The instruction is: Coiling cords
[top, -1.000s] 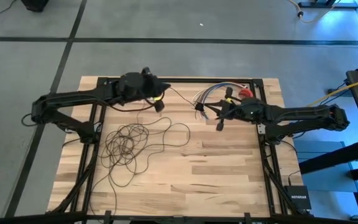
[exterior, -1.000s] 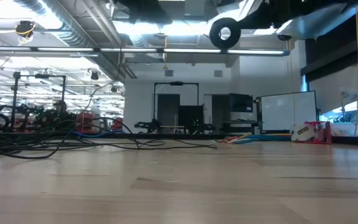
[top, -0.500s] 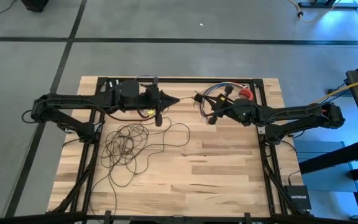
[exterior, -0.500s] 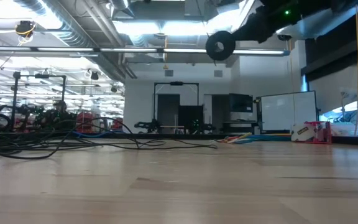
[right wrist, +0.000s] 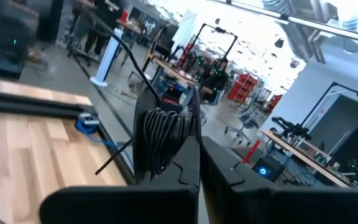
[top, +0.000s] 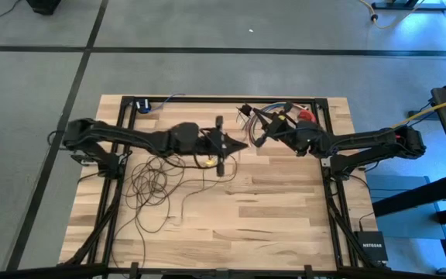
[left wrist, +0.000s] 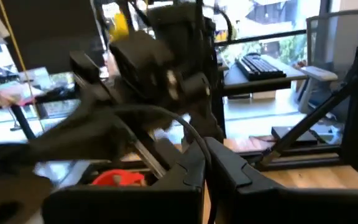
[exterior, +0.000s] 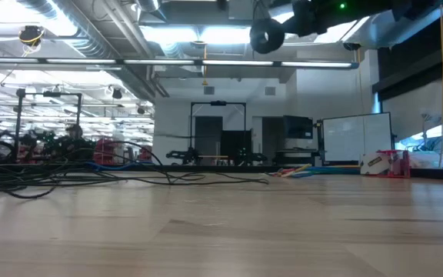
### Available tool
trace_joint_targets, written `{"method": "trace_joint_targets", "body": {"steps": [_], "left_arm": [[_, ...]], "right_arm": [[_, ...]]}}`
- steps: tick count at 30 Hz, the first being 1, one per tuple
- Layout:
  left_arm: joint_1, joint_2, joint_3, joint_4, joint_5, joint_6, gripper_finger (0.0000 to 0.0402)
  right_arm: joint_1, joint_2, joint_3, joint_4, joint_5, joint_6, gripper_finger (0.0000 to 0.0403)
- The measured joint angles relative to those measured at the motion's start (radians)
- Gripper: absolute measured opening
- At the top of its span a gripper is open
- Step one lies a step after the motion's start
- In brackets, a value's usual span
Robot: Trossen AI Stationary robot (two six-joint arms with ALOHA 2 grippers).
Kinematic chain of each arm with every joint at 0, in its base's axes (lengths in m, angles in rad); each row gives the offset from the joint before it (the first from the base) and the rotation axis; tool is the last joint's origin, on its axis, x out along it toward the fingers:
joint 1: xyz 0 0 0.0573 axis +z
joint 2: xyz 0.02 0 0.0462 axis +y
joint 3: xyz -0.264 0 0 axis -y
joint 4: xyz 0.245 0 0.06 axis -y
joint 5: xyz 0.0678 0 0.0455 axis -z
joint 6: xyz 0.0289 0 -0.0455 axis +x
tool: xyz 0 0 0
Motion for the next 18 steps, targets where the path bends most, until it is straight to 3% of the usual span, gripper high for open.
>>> {"method": "trace_joint_targets", "body": {"steps": [9, 18], "left_arm": [[0.005, 0.188, 0.0, 0.015, -0.01, 0.016, 0.0], [0.031, 0.25, -0.001, 0.039, -0.024, -0.021, 0.0]], "right_arm": [[0.001, -0.002, 0.0, 0.068, -0.029, 0.002, 0.0005], [0.001, -0.005, 0.045, 0.068, -0.124, 0.052, 0.0005]]}}
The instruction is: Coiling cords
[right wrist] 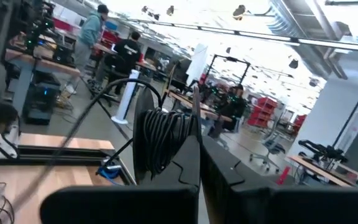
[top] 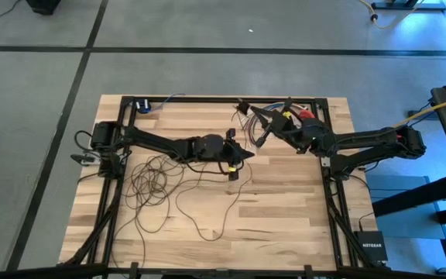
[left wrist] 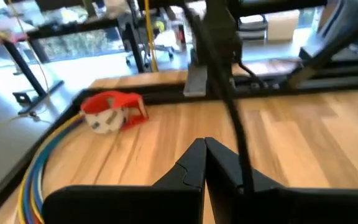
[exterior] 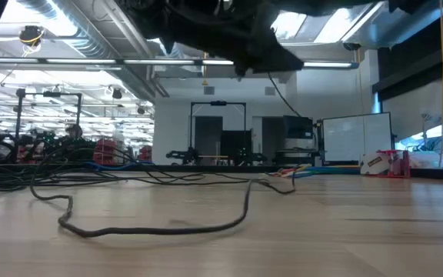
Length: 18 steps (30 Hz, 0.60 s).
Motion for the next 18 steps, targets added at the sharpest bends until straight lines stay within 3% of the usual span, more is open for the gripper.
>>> {"method": "trace_joint_targets", "body": {"steps": [9, 13, 18], "left_arm": [[-0.048, -0.067, 0.023, 0.167, 0.048, 0.036, 0.0], [-0.048, -0.05, 0.082, 0.117, 0.113, 0.037, 0.0], [-0.041, -0.032, 0.093, -0.025, 0.116, 0.052, 0.0]], "right_arm": [[0.0, 0.007, 0.001, -0.074, 0.018, -0.054, 0.0005], [0.0, 0.022, 0.001, -0.086, -0.02, -0.069, 0.0005], [0.0, 0.022, 0.001, -0.078, -0.065, -0.05, 0.0005]]}}
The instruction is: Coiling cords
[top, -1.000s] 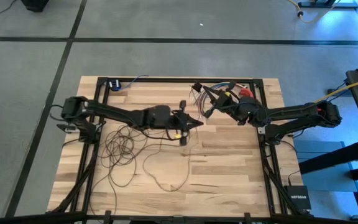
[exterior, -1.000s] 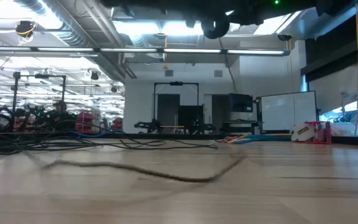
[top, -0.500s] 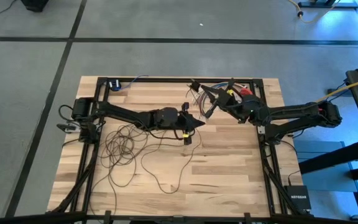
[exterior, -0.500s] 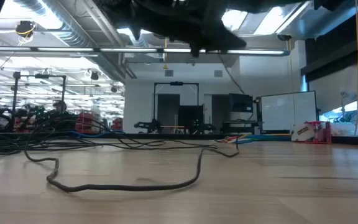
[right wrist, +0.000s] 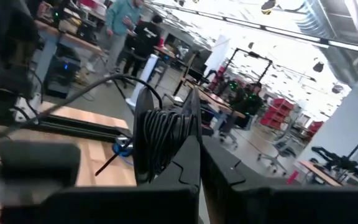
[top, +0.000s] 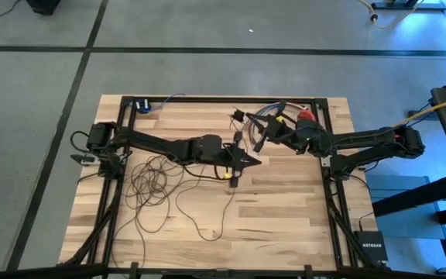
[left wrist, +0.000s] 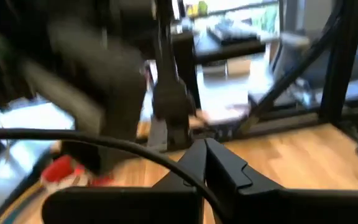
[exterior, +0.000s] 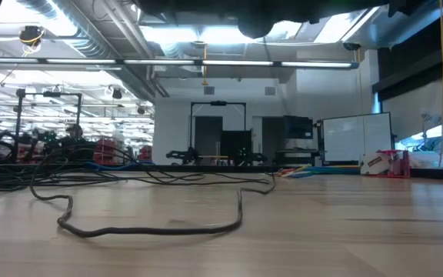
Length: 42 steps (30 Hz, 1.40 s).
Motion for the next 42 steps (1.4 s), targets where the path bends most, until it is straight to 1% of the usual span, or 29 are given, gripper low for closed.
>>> {"method": "trace_joint_targets", "body": {"steps": [4, 8, 11, 14, 17, 24, 27, 33, 36, 39, 42], "left_arm": [[0.007, -0.002, 0.001, -0.082, 0.0, -0.02, 0.0], [0.004, -0.002, 0.001, -0.209, -0.013, -0.021, 0.0], [0.002, -0.002, 0.001, -0.296, -0.069, -0.022, 0.0], [0.003, -0.002, 0.0, -0.369, -0.155, -0.023, 0.0], [0.006, -0.002, 0.0, -0.395, -0.212, -0.023, 0.0], [0.007, -0.003, 0.0, -0.405, -0.22, -0.015, 0.0001], [0.015, -0.022, 0.0, -0.421, -0.225, -0.023, 0.002], [0.018, -0.084, 0.0, -0.486, -0.226, -0.041, 0.0096], [0.015, -0.128, 0.0, -0.534, -0.225, -0.042, 0.0127], [0.015, -0.169, 0.0, -0.577, -0.226, -0.059, 0.0145], [0.016, -0.194, 0.0, -0.628, -0.226, -0.065, 0.0153]], "right_arm": [[0.0, -0.001, 0.0, 0.041, -0.051, 0.047, 0.0005], [0.0, -0.012, 0.024, 0.051, -0.06, 0.082, 0.0005], [0.0, -0.028, 0.042, 0.052, -0.08, 0.108, 0.0005], [0.0, -0.045, 0.052, 0.044, -0.084, 0.126, 0.0005], [0.0, -0.064, 0.052, 0.018, -0.084, 0.129, 0.0005], [0.0, -0.077, 0.052, -0.068, -0.055, 0.098, 0.0005], [0.0, -0.077, 0.052, -0.091, -0.026, 0.075, 0.0005], [0.0, -0.077, 0.052, -0.107, -0.012, 0.051, 0.0005], [0.0, -0.077, 0.052, -0.11, -0.012, 0.05, 0.0005], [0.0, -0.077, 0.052, -0.11, -0.012, 0.05, 0.0005], [0.0, -0.077, 0.052, -0.11, -0.012, 0.05, 0.0005]]}}
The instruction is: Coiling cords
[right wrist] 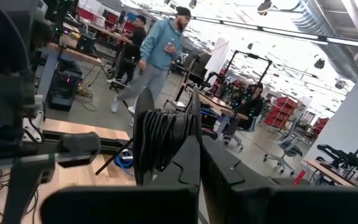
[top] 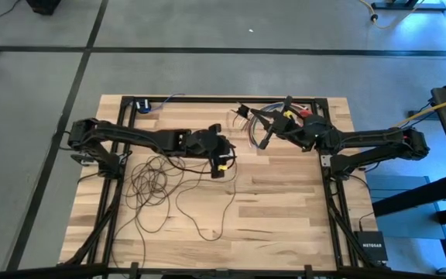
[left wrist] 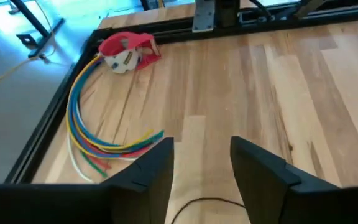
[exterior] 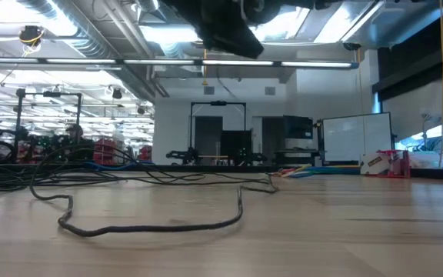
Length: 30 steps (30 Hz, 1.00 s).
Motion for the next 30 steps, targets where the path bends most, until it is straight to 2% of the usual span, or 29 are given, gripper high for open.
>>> {"method": "trace_joint_targets", "body": {"steps": [9, 14, 19, 25, 30], "left_arm": [[0.001, -0.008, 0.0, -0.04, -0.004, -0.011, 0.0155], [0.002, -0.008, 0.0, -0.04, -0.091, 0.004, 0.0155], [0.002, -0.007, 0.0, -0.015, -0.084, 0.016, 0.0155], [0.026, 0.029, -0.07, 0.296, 0.056, 0.023, 0.0155], [0.056, 0.035, -0.102, 0.412, 0.121, -0.026, 0.0155]], "right_arm": [[0.0, 0.0, 0.0, -0.001, 0.0, -0.002, 0.0005], [0.0, 0.0, 0.0, -0.001, 0.0, -0.002, 0.0005], [0.0, 0.0, 0.0, -0.001, 0.0, -0.006, 0.0005], [0.0, 0.0, 0.0, -0.001, -0.001, -0.007, 0.0005], [0.0, 0.0, 0.0, -0.001, -0.002, -0.011, 0.0005]]}}
